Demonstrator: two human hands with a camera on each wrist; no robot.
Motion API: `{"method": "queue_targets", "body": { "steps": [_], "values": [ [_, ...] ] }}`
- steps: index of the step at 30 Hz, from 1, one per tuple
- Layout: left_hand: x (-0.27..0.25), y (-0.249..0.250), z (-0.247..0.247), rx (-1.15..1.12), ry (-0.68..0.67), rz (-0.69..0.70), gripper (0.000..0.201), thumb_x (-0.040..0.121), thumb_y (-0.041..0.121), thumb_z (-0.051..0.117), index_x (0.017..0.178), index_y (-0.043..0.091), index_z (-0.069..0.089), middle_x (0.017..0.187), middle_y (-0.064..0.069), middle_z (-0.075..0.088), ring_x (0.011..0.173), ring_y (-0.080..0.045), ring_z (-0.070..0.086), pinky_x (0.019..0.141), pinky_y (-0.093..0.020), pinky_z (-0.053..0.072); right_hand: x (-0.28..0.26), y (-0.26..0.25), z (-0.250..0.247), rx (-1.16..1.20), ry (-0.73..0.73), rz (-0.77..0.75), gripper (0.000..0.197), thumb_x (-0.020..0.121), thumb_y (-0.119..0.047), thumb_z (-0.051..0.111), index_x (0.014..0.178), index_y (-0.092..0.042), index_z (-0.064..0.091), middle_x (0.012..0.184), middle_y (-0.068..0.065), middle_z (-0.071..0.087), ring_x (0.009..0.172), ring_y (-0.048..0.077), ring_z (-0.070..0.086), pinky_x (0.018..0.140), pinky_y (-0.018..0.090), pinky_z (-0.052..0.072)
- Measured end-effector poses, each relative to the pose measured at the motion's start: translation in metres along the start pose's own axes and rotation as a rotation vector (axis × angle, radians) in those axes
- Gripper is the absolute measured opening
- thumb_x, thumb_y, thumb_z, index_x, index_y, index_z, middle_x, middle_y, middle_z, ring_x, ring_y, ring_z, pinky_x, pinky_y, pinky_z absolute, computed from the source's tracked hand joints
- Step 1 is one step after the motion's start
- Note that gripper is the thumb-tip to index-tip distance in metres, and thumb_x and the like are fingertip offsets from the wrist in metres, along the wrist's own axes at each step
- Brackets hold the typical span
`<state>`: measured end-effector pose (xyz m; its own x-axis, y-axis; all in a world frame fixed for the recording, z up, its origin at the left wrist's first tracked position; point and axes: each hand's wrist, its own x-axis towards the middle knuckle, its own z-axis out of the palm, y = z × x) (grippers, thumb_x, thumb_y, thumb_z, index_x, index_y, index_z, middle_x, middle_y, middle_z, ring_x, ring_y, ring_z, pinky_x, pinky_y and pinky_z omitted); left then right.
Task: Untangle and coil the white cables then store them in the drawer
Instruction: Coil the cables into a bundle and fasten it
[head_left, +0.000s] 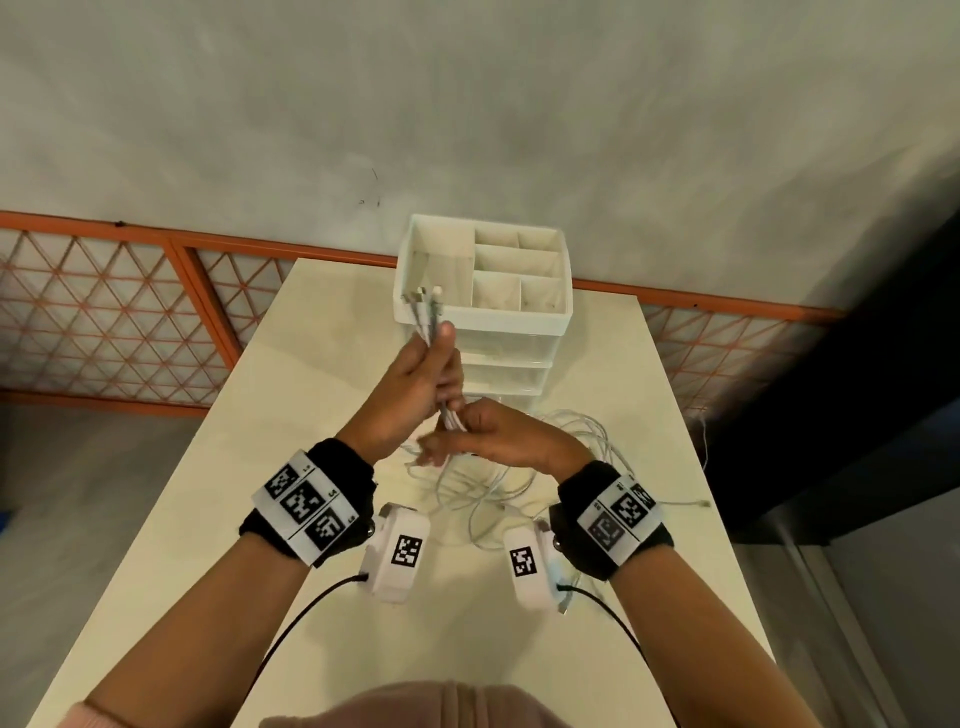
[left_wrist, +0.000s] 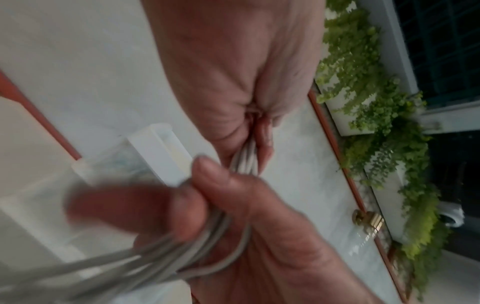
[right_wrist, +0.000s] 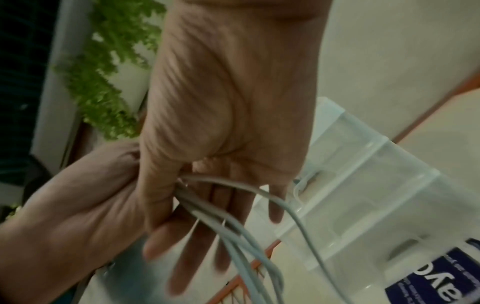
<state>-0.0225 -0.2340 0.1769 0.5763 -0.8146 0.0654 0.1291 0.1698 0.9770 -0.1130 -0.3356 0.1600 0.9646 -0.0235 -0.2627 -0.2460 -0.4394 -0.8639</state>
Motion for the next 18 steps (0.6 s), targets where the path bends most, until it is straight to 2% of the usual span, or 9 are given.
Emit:
{"method": "queue_targets", "body": {
  "steps": [3,5,7,10,13,14,16,17,18],
  "values": [
    [0.0,-0.008,-0.019,-0.171,0.18,0.009,0.038,0.1,0.03,0.034,0.067,0.013,0.038,0.055,0.006,0.038,0.053,-0.011,0.046,0.063,-0.025,0.052,-0.004,0.002,-0.007,-0.01,0.109,-0.034,0.024,0.095,-0.03,0.052,0.075,-0.021,0.062,0.062,-0.009,0.063,0.069,0.013,0.062,0.07,0.02,0.047],
    [-0.004,-0.018,-0.028,-0.182,0.264,-0.017,0.04,0.1,0.029,0.036,0.069,0.006,0.048,0.056,0.003,0.054,0.064,-0.015,0.064,0.07,-0.027,0.057,-0.005,0.001,-0.011,-0.087,0.193,-0.077,0.026,0.094,-0.039,0.052,0.072,-0.027,0.06,0.068,0.005,0.062,0.062,0.011,0.056,0.065,0.028,0.046],
    [-0.007,-0.029,-0.03,-0.155,0.328,-0.091,0.038,0.098,0.028,0.043,0.074,0.002,0.056,0.065,-0.004,0.063,0.075,-0.02,0.067,0.072,-0.025,0.058,-0.005,-0.004,-0.009,-0.143,0.276,-0.127,0.035,0.094,-0.045,0.048,0.069,-0.023,0.061,0.069,0.013,0.059,0.059,0.013,0.05,0.062,0.024,0.042],
    [-0.01,-0.038,-0.031,-0.154,0.365,-0.261,0.025,0.089,0.03,0.06,0.089,0.005,0.06,0.088,-0.016,0.057,0.081,-0.024,0.059,0.07,-0.024,0.055,-0.004,-0.015,-0.007,-0.172,0.347,-0.129,0.05,0.097,-0.045,0.04,0.065,-0.011,0.057,0.054,-0.005,0.049,0.05,0.007,0.042,0.057,0.017,0.036],
    [-0.012,-0.041,-0.031,0.047,0.382,-0.349,0.087,0.06,0.051,0.075,0.131,0.012,0.042,0.118,-0.01,0.044,0.105,-0.021,0.053,0.087,-0.031,0.047,-0.005,-0.018,-0.016,-0.171,0.343,-0.083,0.051,0.098,-0.04,0.041,0.056,-0.014,0.047,0.054,0.0,0.047,0.047,0.009,0.038,0.056,0.018,0.034],
    [-0.013,-0.041,-0.029,0.225,0.392,-0.292,0.089,0.065,0.05,0.074,0.137,0.016,0.035,0.131,-0.008,0.04,0.119,-0.021,0.046,0.099,-0.036,0.042,-0.005,-0.018,-0.019,-0.154,0.342,-0.059,0.051,0.098,-0.039,0.042,0.053,-0.016,0.044,0.051,-0.003,0.044,0.044,0.007,0.036,0.054,0.016,0.033],
    [-0.015,-0.032,-0.021,0.496,0.316,-0.123,0.042,0.09,0.04,0.055,0.127,0.021,0.051,0.139,-0.002,0.041,0.13,-0.015,0.039,0.107,-0.031,0.033,-0.007,-0.019,-0.025,-0.138,0.337,-0.028,0.051,0.098,-0.036,0.043,0.05,-0.017,0.04,0.046,-0.008,0.04,0.039,0.004,0.032,0.048,0.013,0.029],
    [-0.016,-0.026,-0.016,0.502,0.225,-0.086,0.034,0.097,0.039,0.042,0.114,0.019,0.063,0.13,0.0,0.053,0.122,-0.011,0.048,0.101,-0.024,0.037,-0.007,-0.019,-0.028,-0.144,0.332,-0.025,0.052,0.098,-0.035,0.043,0.049,-0.017,0.041,0.045,-0.008,0.04,0.039,0.004,0.033,0.048,0.013,0.03],
    [-0.018,-0.021,-0.01,0.442,0.136,-0.088,0.048,0.099,0.041,0.031,0.098,0.014,0.07,0.111,-0.001,0.067,0.107,-0.009,0.06,0.091,-0.019,0.042,-0.007,-0.02,-0.03,-0.149,0.324,-0.028,0.053,0.098,-0.034,0.042,0.049,-0.017,0.042,0.045,-0.008,0.042,0.039,0.004,0.034,0.05,0.014,0.031]
  ]
}}
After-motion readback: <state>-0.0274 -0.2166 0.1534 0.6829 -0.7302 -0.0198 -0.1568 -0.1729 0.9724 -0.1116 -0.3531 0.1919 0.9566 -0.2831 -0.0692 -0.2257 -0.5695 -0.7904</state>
